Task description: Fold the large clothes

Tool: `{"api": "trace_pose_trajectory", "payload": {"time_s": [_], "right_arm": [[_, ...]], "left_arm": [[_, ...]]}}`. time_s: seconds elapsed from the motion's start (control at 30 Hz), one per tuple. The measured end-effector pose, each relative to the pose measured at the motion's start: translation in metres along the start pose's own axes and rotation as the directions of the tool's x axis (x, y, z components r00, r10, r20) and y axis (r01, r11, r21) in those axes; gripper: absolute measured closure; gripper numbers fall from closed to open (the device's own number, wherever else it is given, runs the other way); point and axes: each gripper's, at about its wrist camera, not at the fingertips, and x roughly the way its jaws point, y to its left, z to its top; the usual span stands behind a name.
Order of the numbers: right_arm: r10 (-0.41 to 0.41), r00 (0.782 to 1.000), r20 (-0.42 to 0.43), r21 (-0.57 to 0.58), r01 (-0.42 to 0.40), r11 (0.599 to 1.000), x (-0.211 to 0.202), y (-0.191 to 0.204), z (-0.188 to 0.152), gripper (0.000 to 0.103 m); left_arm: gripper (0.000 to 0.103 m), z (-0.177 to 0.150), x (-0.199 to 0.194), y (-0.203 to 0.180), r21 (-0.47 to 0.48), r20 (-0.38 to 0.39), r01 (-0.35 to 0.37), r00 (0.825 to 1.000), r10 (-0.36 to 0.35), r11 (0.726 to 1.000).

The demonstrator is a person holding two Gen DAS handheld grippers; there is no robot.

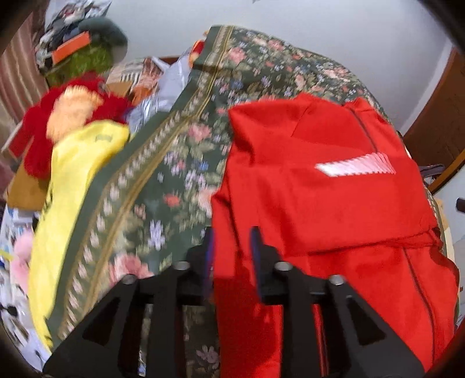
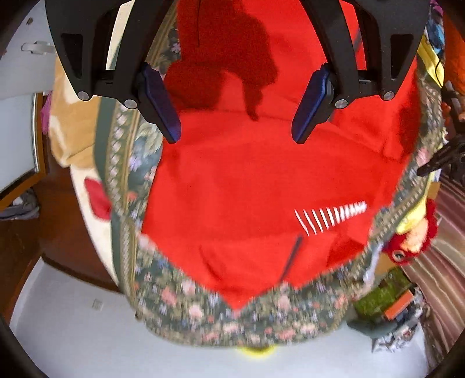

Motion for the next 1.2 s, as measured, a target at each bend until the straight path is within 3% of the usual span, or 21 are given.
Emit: {"api": "trace_pose_trajectory", "payload": {"time_s": [0.1, 0.23, 0.33, 0.43, 0.63, 0.73, 0.83, 1.0, 1.2], "right_arm": [[-0.002, 0.998, 0.066, -0.023, 0.004, 1.000, -0.020, 0.001, 0.014, 0.027], [-0.019, 0.988, 0.155, -0.051, 0.027, 0.998, -0.037, 0.003, 0.038, 0.017], [-0.021, 0.978, 0.207, -0.057, 0.034, 0.998, -0.037, 0.003, 0.059, 0.016], [-0.013, 0.975, 0.222, -0.053, 0.026, 0.998, -0.027, 0.003, 0.082, 0.016], [0.021, 0.978, 0.207, -0.003, -0.020, 1.000, 0.015, -0.002, 0.118, 0.016], [0.009, 0.991, 0.134, 0.005, -0.010, 1.000, 0.043, -0.005, 0.136, 0.016], [0.001, 0.993, 0.120, -0.042, 0.004, 0.999, 0.067, -0.005, 0.149, 0.016], [-0.031, 0.994, 0.108, -0.055, 0.037, 0.998, 0.109, -0.013, 0.168, 0.016], [-0.067, 0.995, 0.073, -0.051, 0.071, 0.996, 0.170, -0.016, 0.192, 0.016]], "left_arm": [[0.050, 0.024, -0.009, -0.010, 0.028, 0.043, 0.025, 0.999, -0.026, 0.999], [0.046, 0.058, -0.012, -0.029, 0.077, 0.084, 0.064, 0.994, -0.071, 0.995], [0.045, 0.081, -0.007, -0.043, 0.109, 0.094, 0.090, 0.990, -0.101, 0.990], [0.043, 0.105, 0.004, -0.060, 0.152, 0.095, 0.101, 0.989, -0.117, 0.983], [0.031, 0.147, 0.046, -0.088, 0.207, 0.074, 0.134, 0.986, -0.152, 0.969], [0.028, 0.164, 0.078, -0.091, 0.180, 0.022, 0.186, 0.981, -0.193, 0.966], [0.028, 0.181, 0.112, -0.092, 0.140, -0.024, 0.218, 0.976, -0.217, 0.966], [0.028, 0.212, 0.161, -0.088, 0.025, 0.003, 0.199, 0.980, -0.200, 0.980], [0.026, 0.235, 0.217, -0.091, -0.078, -0.054, 0.264, 0.962, -0.268, 0.961]]}}
